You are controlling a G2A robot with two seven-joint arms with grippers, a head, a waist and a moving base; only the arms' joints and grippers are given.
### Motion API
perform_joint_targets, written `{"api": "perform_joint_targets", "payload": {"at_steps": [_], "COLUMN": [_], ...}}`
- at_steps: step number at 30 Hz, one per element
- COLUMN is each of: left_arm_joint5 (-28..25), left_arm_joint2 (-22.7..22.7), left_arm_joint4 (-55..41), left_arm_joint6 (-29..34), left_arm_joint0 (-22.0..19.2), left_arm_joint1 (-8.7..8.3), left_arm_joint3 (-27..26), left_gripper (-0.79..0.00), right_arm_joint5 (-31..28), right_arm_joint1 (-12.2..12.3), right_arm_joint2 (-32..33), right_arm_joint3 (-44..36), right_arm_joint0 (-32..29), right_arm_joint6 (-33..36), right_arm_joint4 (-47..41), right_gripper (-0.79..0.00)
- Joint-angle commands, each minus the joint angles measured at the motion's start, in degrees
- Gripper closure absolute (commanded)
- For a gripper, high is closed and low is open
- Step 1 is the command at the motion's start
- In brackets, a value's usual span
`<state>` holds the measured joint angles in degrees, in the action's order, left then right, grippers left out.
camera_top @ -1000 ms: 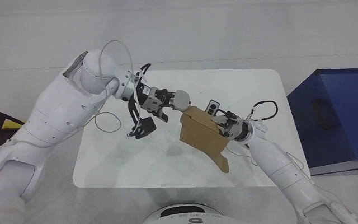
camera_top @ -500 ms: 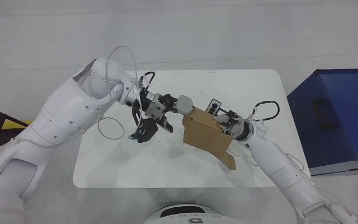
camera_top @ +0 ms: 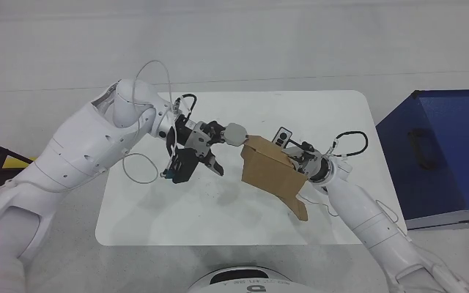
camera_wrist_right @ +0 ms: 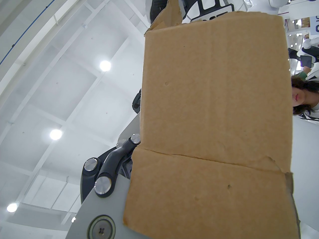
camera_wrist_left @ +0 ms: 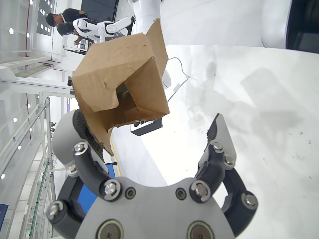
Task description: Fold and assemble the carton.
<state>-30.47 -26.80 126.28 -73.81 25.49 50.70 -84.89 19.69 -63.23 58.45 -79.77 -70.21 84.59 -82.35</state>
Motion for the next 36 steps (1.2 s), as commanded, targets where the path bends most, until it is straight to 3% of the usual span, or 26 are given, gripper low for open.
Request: {"api": "perform_joint_targets", "payload": {"at_steps": [1, 23, 36], "left_arm_joint5": [0.19, 1.14, 0.82], "left_arm_joint2": [0.12, 2.72, 5.66], "left_arm_joint4": [0.11, -0.07, 0.88], "left_arm_joint6": [-0.19, -1.14, -0.82], "left_arm_joint0": [0.17, 0.43, -1.25], "left_arm_joint1": [-0.15, 1.55, 3.52], "left_arm_joint3": [0.00, 0.44, 0.29], "left_gripper": [-0.785, -0.785, -0.785], "right_arm_joint5": [-0.02, 0.36, 0.43], "right_arm_joint1": [-0.06, -0.71, -0.57], "right_arm_joint2": [0.05, 0.14, -0.60], "right_arm_joint3": [0.10, -0.07, -0.50], "right_arm_joint0": [0.00, -0.08, 0.02], "right_arm_joint6": [0.02, -0.36, -0.43], "right_arm_joint4": [-0.23, -0.46, 0.09], "right_gripper": [0.000, 0.000, 0.000]}}
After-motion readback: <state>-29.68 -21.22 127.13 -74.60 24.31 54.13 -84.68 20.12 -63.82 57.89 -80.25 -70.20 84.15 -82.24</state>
